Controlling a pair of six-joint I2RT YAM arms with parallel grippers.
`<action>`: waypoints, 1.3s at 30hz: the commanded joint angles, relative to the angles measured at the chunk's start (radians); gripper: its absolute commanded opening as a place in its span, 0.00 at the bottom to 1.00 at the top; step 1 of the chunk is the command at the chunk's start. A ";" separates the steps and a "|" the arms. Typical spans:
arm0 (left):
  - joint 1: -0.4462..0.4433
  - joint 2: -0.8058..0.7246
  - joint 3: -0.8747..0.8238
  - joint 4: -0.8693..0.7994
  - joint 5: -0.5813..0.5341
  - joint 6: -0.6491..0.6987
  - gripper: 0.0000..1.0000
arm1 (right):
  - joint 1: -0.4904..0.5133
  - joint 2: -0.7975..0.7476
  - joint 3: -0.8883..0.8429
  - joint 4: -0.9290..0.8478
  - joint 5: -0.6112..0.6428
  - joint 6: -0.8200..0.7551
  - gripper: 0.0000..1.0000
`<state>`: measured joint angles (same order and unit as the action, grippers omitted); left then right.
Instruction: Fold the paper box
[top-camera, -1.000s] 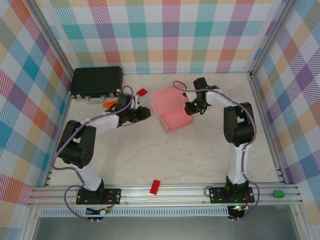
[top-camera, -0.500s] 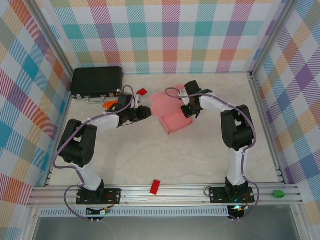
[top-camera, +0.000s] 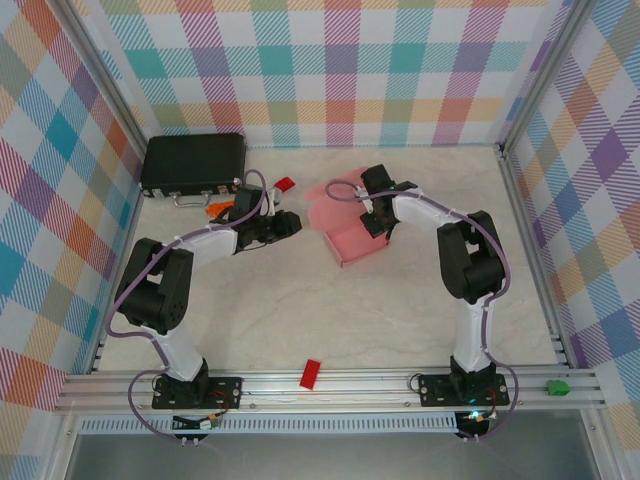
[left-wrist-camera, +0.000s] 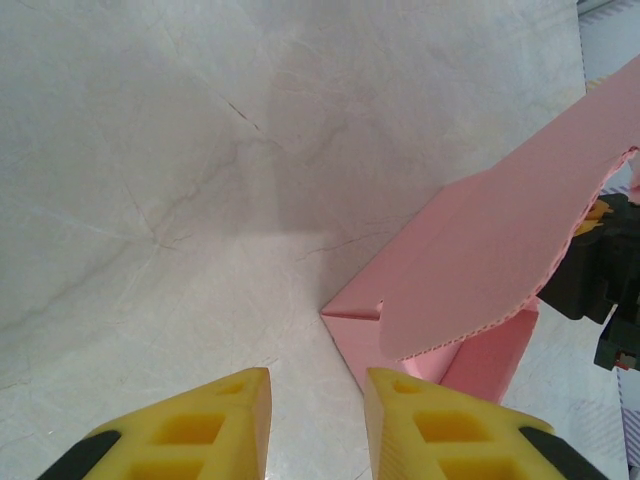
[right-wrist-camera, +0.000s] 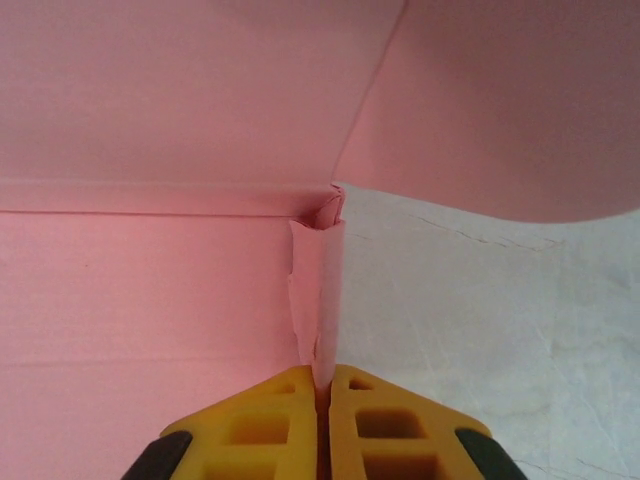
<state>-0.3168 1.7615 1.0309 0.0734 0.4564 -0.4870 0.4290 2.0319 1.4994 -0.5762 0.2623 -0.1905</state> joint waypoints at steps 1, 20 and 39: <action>0.013 0.018 -0.003 0.033 0.025 -0.013 0.30 | 0.001 0.036 -0.025 -0.041 0.061 0.017 0.11; 0.017 0.016 0.001 0.028 0.028 -0.012 0.30 | 0.001 0.080 -0.011 -0.064 0.051 0.034 0.11; 0.024 0.018 -0.011 0.046 0.039 -0.021 0.29 | 0.001 0.166 0.019 -0.125 0.106 0.042 0.12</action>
<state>-0.3080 1.7683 1.0309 0.0895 0.4721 -0.5026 0.4335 2.1025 1.5410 -0.6010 0.3412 -0.1642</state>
